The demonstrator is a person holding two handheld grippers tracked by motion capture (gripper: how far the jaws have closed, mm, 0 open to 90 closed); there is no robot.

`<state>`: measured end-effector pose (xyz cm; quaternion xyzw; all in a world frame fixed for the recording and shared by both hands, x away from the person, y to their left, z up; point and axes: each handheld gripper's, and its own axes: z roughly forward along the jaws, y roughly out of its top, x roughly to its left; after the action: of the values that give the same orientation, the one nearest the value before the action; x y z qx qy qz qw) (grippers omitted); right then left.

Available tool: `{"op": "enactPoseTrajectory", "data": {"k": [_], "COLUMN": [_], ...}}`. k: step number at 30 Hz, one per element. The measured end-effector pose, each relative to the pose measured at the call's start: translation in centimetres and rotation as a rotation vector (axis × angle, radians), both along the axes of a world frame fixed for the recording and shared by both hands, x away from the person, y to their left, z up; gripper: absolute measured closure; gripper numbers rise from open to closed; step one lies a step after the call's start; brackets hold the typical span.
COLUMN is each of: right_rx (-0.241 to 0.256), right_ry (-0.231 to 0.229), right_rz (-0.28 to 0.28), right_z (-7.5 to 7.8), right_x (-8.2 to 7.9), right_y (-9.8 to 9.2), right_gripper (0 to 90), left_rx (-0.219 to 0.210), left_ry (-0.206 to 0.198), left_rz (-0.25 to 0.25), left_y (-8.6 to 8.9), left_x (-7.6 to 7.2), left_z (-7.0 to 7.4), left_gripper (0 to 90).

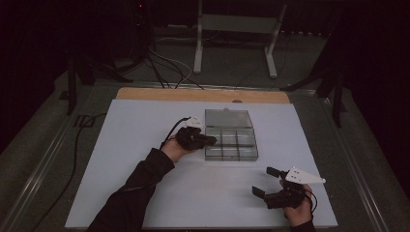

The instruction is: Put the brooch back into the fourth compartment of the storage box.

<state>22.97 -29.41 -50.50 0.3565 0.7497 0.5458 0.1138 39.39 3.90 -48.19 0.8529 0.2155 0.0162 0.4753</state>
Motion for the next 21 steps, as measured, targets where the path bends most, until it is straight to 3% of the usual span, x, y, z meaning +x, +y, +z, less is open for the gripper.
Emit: {"op": "enactPoseTrajectory", "data": {"k": [14, 21], "right_rx": [0.003, 0.004], "right_ry": [0.0, 0.0], "right_rz": [0.003, 0.005], "right_z": [-0.02, 0.01], "right_x": [0.03, 0.0], "right_y": [-0.05, -0.08], "right_gripper": [0.0, 0.0], "left_rx": [0.005, -0.011], "left_ry": [0.012, 0.016], "left_rz": [0.007, 0.042], "left_y": [-0.63, -0.41], "left_x": [0.04, -0.02], "left_z": [-0.9, -0.67], "left_gripper": [87.2, 59.4]}}
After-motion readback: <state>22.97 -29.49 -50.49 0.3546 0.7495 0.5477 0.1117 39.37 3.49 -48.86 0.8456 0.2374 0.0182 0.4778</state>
